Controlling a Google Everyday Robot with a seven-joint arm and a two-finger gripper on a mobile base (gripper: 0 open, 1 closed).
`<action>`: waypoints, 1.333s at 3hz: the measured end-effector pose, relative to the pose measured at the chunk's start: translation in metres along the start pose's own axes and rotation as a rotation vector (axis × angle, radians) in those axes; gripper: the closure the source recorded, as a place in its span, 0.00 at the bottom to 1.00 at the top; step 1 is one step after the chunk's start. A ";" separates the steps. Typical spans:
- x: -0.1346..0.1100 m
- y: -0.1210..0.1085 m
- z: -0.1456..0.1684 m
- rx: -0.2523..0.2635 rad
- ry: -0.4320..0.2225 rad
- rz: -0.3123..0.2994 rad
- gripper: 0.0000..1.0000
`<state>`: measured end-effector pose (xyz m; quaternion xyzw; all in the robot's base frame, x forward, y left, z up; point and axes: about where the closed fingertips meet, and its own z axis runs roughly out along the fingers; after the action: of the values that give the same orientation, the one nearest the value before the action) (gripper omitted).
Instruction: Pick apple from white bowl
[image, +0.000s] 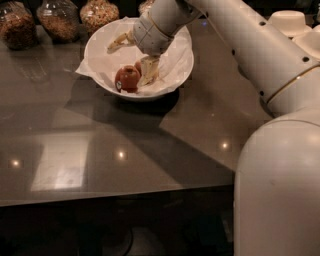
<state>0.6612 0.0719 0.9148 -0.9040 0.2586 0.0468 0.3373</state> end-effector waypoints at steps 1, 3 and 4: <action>0.003 0.002 0.009 -0.018 0.003 -0.006 0.31; 0.014 0.006 0.022 -0.046 0.031 -0.006 0.29; 0.020 0.007 0.026 -0.056 0.047 -0.004 0.29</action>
Offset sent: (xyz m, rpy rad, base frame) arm 0.0099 0.0020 -0.0221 -0.0609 -0.0025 -0.0021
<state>0.6773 0.0754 0.8861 -0.9144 0.2635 0.0322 0.3055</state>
